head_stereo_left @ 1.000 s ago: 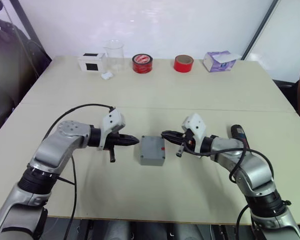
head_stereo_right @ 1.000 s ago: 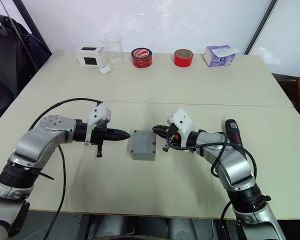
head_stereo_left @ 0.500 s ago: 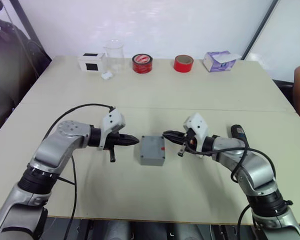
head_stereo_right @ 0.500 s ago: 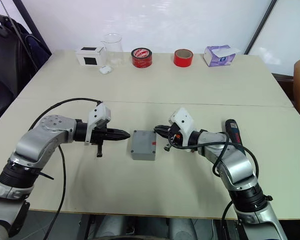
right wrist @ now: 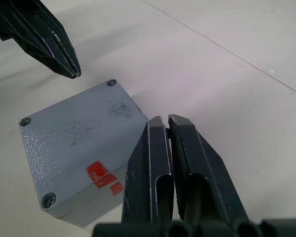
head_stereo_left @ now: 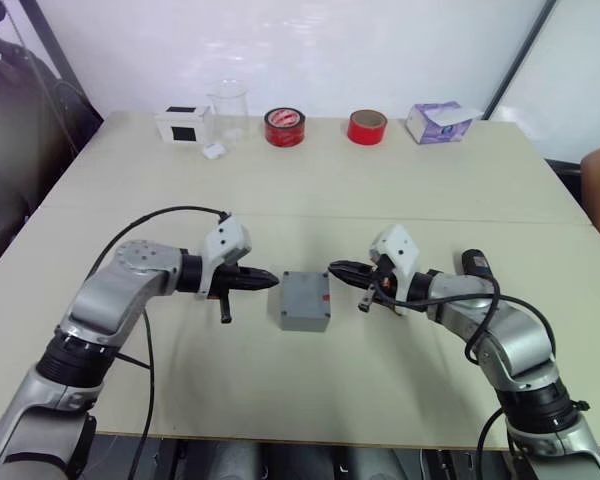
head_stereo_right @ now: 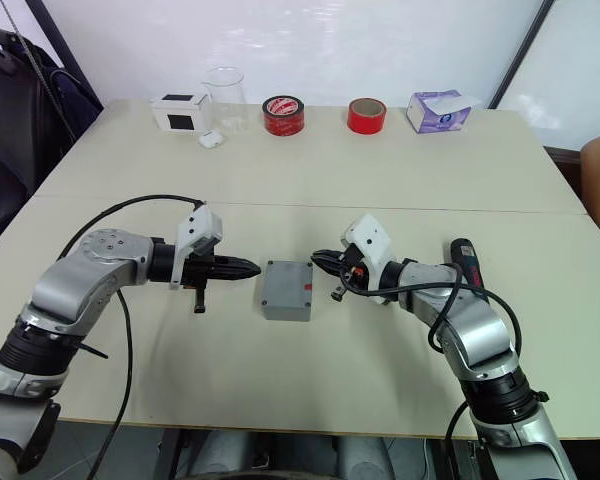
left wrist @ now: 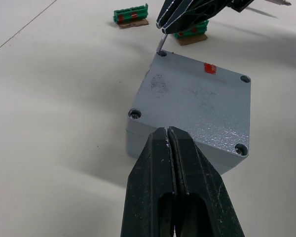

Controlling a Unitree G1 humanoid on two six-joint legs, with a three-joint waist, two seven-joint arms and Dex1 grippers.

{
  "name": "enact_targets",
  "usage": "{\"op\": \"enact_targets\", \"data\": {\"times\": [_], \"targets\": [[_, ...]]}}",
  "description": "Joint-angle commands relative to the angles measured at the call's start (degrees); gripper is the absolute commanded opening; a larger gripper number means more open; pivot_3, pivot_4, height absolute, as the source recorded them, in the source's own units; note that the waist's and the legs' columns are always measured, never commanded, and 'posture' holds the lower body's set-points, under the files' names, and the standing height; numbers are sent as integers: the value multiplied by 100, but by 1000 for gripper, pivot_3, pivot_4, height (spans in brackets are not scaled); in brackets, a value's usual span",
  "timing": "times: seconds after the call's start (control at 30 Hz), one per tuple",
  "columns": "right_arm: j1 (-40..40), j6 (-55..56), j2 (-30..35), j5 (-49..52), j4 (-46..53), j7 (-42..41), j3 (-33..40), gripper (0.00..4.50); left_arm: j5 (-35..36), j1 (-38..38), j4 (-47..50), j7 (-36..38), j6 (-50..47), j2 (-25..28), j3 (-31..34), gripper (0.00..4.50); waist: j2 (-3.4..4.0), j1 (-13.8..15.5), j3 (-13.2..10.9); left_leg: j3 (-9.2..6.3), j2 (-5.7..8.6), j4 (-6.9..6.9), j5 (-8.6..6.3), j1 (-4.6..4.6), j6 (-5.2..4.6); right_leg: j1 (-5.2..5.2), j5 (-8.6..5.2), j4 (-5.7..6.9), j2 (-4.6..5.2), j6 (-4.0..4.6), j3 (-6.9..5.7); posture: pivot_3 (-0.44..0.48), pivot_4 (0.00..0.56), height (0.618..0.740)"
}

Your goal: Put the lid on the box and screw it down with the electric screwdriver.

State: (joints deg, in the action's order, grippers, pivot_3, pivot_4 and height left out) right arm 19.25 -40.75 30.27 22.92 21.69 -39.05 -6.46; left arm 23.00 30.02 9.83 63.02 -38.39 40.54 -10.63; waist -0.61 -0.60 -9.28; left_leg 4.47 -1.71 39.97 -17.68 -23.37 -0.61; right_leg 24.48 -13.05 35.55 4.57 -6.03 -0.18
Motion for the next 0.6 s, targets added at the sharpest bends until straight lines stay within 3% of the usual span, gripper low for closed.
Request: {"op": "enact_targets", "data": {"times": [0.03,0.6], "targets": [[42,11,-25,139,239,-42,68,96,-13,131,167,-6,31,19,25,0,0,0,0,0,0,0,0,0,0,0,0,0,0,0,0,0,150,740],[58,60,54,7,112,-87,-51,96,-23,132,167,-35,54,-14,18,0,0,0,0,0,0,0,0,0,0,0,0,0,0,0,0,0,150,740]]}}
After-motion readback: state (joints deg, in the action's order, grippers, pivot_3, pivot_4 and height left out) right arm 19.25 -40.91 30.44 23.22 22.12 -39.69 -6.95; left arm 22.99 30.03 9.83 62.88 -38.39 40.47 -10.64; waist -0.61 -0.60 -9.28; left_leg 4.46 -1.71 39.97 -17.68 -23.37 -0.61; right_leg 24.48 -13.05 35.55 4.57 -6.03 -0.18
